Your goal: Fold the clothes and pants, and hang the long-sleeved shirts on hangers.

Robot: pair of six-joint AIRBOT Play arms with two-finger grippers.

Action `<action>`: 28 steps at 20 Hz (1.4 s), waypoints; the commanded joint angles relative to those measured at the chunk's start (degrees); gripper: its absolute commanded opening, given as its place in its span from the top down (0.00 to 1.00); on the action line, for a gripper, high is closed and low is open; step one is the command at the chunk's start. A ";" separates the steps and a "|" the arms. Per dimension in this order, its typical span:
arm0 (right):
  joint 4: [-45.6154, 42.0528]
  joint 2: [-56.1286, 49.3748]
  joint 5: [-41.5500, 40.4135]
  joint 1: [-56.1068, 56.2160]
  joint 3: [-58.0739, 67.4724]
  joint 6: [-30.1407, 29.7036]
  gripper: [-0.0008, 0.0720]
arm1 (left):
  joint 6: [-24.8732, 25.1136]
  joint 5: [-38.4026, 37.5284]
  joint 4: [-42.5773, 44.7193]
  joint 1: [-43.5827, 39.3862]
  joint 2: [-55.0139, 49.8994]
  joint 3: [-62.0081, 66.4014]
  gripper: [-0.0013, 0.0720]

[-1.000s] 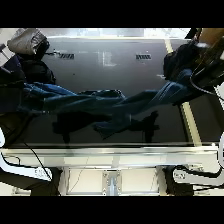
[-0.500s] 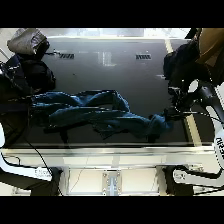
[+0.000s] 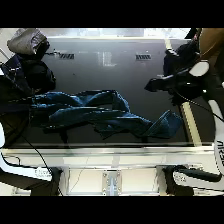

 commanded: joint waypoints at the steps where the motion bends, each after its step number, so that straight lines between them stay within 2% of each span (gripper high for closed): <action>1: 2.01 -10.60 -9.90 9.22 1.25 -0.46 0.10 | 0.00 0.39 -3.78 -0.07 0.02 -0.04 0.95; 4: 1.88 -19.04 -14.34 13.38 3.91 -0.44 0.10 | 0.07 1.55 -6.40 -0.07 0.02 -0.02 0.95; 8: 1.07 -23.89 -10.14 12.87 6.75 0.83 0.10 | 0.94 2.64 -6.34 -0.07 0.02 -0.02 0.95; 10: -3.41 -24.39 -5.14 12.92 6.78 0.85 0.19 | 1.11 2.67 -6.34 -0.07 0.02 -0.02 0.95; 11: -4.85 -24.68 -2.62 12.92 6.75 0.83 0.27 | 1.11 2.69 -6.34 -0.07 0.02 -0.02 0.95; 13: -5.16 -24.90 0.52 12.92 6.78 0.35 0.76 | 1.11 2.69 -6.34 -0.07 0.02 -0.02 0.95; 14: -5.20 -24.83 1.22 12.92 6.91 -0.17 0.93 | 1.11 2.67 -6.32 -0.07 0.02 -0.02 0.95; 17: -9.81 -24.44 4.92 11.74 12.22 -0.15 0.94 | 1.11 2.64 -6.05 -0.02 0.02 -0.02 0.95; 22: -30.08 -19.02 12.98 6.58 38.05 2.03 0.94 | 1.11 2.69 -4.33 0.02 0.13 -0.02 0.95; 24: -32.20 -17.62 11.54 4.92 46.07 0.26 0.94 | 1.09 2.93 -3.98 0.02 0.79 -0.02 0.95; 26: -32.17 -14.99 6.34 4.55 44.39 -2.01 0.94 | 1.09 3.76 -3.74 0.02 1.97 -0.02 0.95; 28: -32.20 -14.25 5.27 5.11 41.09 -5.70 0.94 | 1.09 3.76 -3.21 0.04 3.21 -0.02 0.95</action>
